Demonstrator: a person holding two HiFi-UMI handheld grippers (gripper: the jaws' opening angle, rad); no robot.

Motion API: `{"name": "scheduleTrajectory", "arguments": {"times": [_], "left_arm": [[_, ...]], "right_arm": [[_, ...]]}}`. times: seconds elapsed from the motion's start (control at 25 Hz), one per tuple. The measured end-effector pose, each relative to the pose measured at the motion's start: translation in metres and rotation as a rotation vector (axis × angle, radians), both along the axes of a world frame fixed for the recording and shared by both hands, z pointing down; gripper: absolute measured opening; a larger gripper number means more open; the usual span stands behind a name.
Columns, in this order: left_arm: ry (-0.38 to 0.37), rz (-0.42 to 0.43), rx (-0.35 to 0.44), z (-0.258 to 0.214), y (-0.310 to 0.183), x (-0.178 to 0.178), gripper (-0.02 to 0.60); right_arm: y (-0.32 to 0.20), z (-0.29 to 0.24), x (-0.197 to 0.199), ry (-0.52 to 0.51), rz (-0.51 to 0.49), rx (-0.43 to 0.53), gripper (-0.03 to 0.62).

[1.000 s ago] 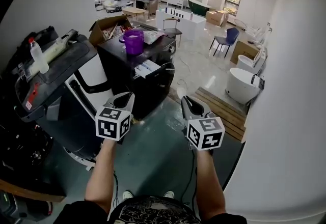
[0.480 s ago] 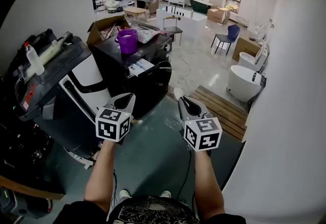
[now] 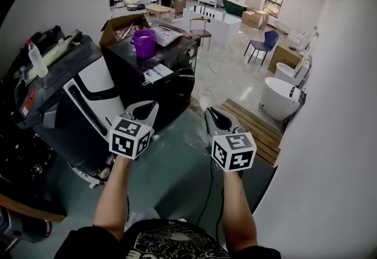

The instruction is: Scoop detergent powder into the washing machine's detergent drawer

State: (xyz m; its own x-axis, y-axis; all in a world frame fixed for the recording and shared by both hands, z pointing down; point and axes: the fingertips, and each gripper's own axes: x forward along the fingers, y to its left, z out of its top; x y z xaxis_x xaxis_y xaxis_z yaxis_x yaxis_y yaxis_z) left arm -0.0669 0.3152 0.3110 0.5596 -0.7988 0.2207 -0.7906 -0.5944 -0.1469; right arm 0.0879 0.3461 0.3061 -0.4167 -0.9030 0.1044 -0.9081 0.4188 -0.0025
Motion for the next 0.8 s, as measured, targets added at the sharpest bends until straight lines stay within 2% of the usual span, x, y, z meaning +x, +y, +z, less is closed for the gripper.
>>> {"name": "scheduleTrajectory", "arguments": {"times": [0.2, 0.48, 0.8], "left_arm": [[-0.003, 0.025, -0.016, 0.0, -0.001, 0.01, 0.005], [-0.001, -0.033, -0.04, 0.006, -0.025, 0.005, 0.005], [0.003, -0.086, -0.07, 0.014, -0.074, -0.007, 0.005]], "right_arm": [[-0.005, 0.002, 0.006, 0.002, -0.006, -0.002, 0.037], [-0.025, 0.01, 0.007, 0.005, -0.025, -0.012, 0.037], [-0.077, 0.015, 0.002, 0.008, -0.052, -0.026, 0.037]]}}
